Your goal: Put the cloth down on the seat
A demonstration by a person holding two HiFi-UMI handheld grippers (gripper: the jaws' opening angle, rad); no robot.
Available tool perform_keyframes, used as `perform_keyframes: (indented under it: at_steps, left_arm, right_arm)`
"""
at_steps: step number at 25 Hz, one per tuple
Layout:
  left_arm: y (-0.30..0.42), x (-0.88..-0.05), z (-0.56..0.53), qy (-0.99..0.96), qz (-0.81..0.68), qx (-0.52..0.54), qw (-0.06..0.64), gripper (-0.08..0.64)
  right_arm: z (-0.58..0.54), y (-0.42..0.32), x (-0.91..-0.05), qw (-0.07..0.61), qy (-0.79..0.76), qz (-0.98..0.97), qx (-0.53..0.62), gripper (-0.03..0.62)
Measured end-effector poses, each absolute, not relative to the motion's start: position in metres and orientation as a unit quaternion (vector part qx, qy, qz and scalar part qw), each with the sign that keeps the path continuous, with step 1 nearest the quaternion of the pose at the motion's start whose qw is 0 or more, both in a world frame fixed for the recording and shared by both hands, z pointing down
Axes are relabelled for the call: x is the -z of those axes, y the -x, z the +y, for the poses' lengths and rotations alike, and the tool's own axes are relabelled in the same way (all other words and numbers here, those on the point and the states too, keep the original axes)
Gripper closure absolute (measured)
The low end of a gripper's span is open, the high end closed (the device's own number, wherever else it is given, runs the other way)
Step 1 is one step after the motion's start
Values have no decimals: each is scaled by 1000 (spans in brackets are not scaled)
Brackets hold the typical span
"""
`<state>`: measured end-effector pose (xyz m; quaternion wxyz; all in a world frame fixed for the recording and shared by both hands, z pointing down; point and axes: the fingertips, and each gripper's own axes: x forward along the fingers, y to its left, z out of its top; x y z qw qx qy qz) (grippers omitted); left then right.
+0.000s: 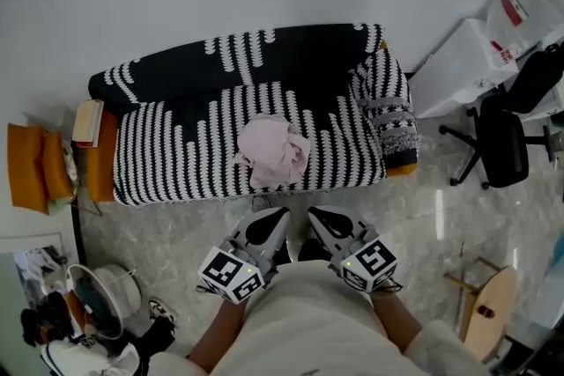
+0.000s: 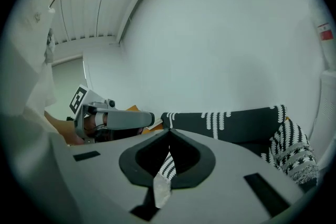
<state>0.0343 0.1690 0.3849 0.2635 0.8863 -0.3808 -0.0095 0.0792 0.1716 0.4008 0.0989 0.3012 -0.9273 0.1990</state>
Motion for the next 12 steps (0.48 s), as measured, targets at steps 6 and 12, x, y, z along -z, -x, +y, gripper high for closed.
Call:
perform_keyframes:
  at_steps: [6,12]
  left_arm:
    - [-63,-402,218,-864,-417,2,283,548]
    - [-79,-393,236,-859,-432,0,274,548]
  right_arm:
    - [213,-108,-413,100,-270,-933,-215,584]
    - [227,-124,-408,85,-260,-938,-214,584]
